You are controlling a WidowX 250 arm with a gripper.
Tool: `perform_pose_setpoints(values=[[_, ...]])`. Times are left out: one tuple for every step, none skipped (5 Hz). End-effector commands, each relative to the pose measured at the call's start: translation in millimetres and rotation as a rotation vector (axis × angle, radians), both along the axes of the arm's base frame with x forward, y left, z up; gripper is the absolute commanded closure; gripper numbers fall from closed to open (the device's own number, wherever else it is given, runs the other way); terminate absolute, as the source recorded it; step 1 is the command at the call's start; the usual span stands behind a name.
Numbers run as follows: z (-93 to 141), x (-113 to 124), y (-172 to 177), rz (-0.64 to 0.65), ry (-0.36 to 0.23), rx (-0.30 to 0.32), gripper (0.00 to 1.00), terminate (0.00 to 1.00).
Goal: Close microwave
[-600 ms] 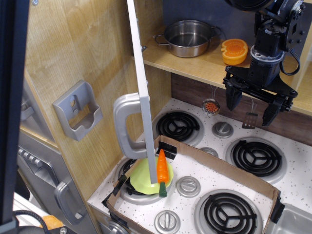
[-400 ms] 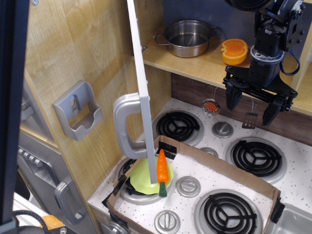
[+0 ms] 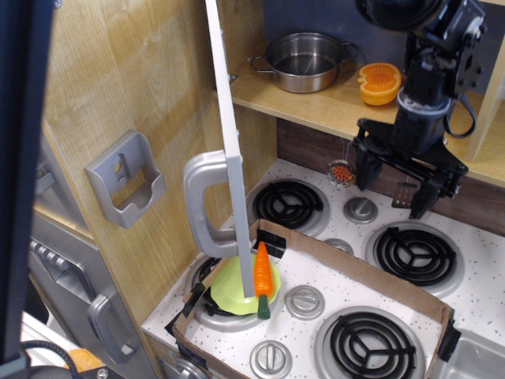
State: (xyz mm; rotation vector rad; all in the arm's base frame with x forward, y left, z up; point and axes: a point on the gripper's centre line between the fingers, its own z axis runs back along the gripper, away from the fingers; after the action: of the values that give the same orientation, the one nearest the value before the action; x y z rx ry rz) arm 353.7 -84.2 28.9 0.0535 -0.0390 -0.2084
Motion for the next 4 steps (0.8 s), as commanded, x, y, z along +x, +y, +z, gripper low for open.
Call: perform_pose_setpoints(values=[[89,-4,17,-0.023,-0.114,0.039,0.0,0.0],[126,-14,32,-0.054,-0.097,0.052,0.0,0.0],[152,-24,42,-0.077,-0.079,0.075,0.0,0.0],[183,-37,57,-0.103,-0.074,0.103,0.0,0.0]])
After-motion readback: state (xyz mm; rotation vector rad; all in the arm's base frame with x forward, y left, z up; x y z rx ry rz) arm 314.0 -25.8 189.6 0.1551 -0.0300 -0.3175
